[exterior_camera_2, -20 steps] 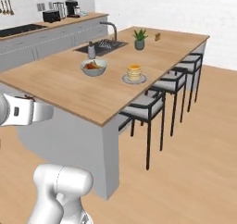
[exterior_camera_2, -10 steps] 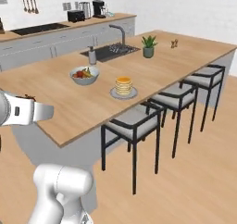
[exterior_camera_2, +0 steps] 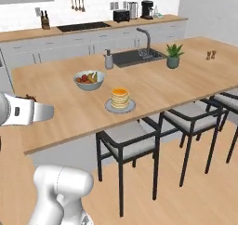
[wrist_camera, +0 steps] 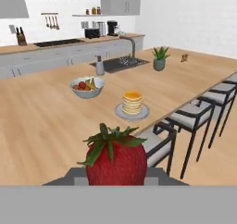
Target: Take the strawberry from the fridge and place it on top of the pancake, located on the dining counter.
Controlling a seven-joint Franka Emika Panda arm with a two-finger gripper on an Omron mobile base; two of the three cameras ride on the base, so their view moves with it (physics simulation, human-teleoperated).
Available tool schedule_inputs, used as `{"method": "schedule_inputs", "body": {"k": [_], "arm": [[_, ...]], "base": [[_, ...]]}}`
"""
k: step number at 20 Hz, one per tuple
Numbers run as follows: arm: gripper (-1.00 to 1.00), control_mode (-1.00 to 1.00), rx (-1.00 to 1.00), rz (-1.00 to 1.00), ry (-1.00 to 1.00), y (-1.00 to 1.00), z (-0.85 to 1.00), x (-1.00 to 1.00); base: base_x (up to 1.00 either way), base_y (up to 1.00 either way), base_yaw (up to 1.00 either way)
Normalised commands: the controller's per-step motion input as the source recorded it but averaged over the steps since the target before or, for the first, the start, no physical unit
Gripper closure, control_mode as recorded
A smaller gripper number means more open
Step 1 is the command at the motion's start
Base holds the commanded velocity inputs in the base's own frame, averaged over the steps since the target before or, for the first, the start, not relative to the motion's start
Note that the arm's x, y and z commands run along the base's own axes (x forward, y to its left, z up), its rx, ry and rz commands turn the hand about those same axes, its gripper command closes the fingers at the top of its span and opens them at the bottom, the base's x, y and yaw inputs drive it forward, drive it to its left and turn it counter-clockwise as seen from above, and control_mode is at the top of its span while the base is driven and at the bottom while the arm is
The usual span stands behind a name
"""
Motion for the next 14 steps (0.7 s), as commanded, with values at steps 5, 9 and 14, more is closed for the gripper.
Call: {"method": "schedule_inputs", "body": {"k": [5, 9, 14], "arm": [[1.00, 1.00, 0.00, 0.00, 0.00, 0.00, 0.00, 0.00], [1.00, 1.00, 0.00, 0.00, 0.00, 0.00, 0.00, 0.00], [1.00, 1.00, 0.00, 0.00, 0.00, 0.00, 0.00, 0.00]], "base": [[0.04, -0.94, 0.56], [0.00, -0.88, 0.60], [0.00, -0.84, 0.62]]}}
